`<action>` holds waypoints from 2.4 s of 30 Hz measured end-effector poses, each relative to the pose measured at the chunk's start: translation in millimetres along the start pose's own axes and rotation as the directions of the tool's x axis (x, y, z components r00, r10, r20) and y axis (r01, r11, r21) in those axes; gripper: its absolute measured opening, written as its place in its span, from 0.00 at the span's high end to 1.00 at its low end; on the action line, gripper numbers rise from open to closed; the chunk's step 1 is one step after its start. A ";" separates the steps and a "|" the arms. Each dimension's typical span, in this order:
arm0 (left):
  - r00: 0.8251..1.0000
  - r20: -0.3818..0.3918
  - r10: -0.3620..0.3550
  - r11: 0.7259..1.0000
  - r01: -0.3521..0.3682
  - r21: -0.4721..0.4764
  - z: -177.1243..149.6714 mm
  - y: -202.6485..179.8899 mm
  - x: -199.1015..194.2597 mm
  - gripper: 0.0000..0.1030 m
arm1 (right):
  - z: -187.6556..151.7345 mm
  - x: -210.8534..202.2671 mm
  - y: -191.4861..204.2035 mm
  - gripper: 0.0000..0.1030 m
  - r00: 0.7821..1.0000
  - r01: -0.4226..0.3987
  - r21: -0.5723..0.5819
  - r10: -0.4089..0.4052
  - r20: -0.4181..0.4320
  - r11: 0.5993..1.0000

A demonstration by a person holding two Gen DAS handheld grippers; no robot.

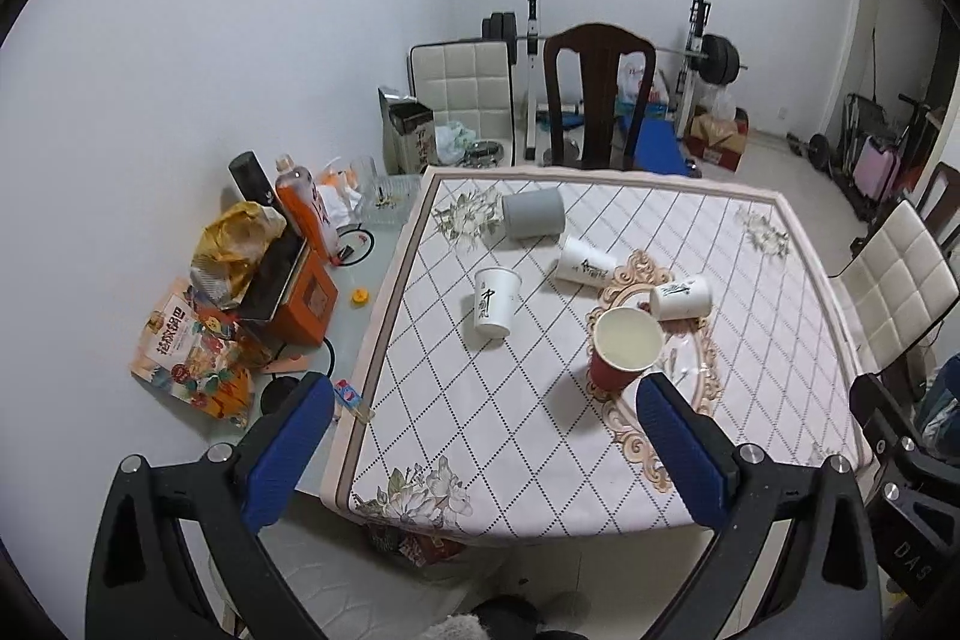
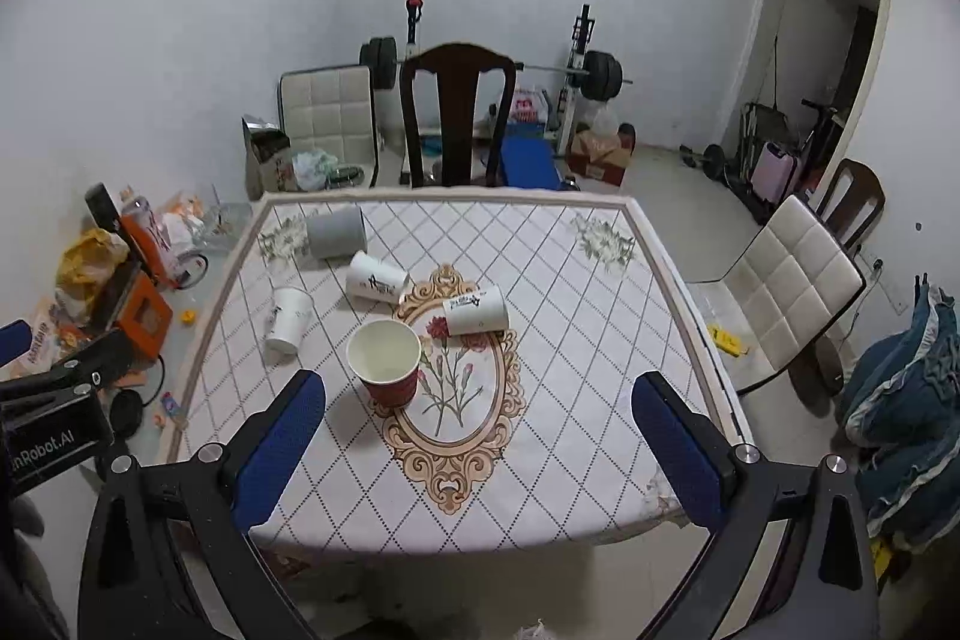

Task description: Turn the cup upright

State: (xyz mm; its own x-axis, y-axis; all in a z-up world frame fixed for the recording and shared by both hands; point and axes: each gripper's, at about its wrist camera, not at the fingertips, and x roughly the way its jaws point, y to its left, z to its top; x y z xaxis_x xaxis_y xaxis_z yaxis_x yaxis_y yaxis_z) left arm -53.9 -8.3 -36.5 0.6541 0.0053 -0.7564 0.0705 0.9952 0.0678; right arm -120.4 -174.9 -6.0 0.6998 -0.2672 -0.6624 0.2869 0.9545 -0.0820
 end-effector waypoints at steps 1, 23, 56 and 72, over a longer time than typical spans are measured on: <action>1.000 0.005 -0.001 1.000 0.001 -0.003 -0.8 0.1 -3.9 0.00 | 0.4 -6.1 -1.0 0.00 1.000 -0.001 -0.003 0.001 0.006 1.000; 1.000 0.016 0.011 1.000 -0.010 -0.027 -15.5 1.9 -36.5 0.00 | -2.6 -41.3 -14.3 0.00 0.999 -0.034 -0.014 0.034 0.005 0.999; 1.000 -0.023 0.014 1.000 -0.015 -0.026 -32.8 14.4 -37.0 0.00 | -17.5 -40.8 0.0 0.00 0.997 -0.065 -0.032 0.063 -0.054 0.997; 0.999 -0.026 0.032 0.999 -0.033 -0.036 -45.5 20.7 -44.2 0.00 | -23.3 -46.7 6.5 0.00 0.996 -0.072 -0.034 0.070 -0.063 0.997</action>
State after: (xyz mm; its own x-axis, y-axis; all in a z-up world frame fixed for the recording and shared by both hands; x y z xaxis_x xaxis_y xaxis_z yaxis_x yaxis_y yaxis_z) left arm -115.6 16.6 -31.2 0.6365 0.0401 -0.7702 0.0211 0.9974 0.0693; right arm -166.5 -153.1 7.1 0.6759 -0.1909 -0.7118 0.2129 0.9753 -0.0595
